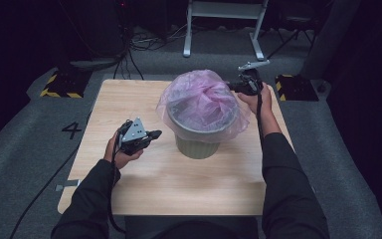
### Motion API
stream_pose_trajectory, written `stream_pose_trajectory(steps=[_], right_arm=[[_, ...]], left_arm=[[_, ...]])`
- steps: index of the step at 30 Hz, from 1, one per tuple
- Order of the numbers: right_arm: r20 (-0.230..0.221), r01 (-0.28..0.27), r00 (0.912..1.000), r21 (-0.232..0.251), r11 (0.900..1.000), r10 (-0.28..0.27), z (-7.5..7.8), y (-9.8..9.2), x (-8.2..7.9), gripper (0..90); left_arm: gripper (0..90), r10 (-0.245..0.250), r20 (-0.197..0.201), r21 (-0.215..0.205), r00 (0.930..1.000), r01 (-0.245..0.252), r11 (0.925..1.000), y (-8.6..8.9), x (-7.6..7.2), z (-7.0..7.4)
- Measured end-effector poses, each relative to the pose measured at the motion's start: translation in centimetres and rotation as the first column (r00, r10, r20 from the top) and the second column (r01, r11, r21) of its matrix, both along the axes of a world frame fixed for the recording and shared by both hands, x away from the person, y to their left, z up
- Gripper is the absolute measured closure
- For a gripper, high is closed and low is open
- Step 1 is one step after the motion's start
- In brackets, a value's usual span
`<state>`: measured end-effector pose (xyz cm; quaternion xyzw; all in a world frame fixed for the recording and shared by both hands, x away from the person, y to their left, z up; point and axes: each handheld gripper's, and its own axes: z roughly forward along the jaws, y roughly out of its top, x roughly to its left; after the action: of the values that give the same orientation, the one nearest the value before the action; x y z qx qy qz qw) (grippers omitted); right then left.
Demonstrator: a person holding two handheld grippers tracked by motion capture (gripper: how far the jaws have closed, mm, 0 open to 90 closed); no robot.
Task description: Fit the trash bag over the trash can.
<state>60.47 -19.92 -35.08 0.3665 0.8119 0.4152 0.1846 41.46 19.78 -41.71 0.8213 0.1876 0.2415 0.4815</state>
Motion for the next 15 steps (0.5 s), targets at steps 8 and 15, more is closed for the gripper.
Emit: stream_pose_trajectory(steps=[8,15], right_arm=[[0.053,-0.018,0.9984,0.009,1.0,0.018,1.0,0.2,-1.0,90.0],[0.074,-0.029,0.9968,-0.011,1.0,0.03,1.6,0.4,-1.2,90.0]], left_arm=[[35.5,0.116,0.057,-0.15,0.9916,-0.107,0.9829,2.0,-1.1,3.3],[21.9,0.143,0.018,-0.229,0.9896,-0.135,0.9641,1.2,1.8,6.8]])
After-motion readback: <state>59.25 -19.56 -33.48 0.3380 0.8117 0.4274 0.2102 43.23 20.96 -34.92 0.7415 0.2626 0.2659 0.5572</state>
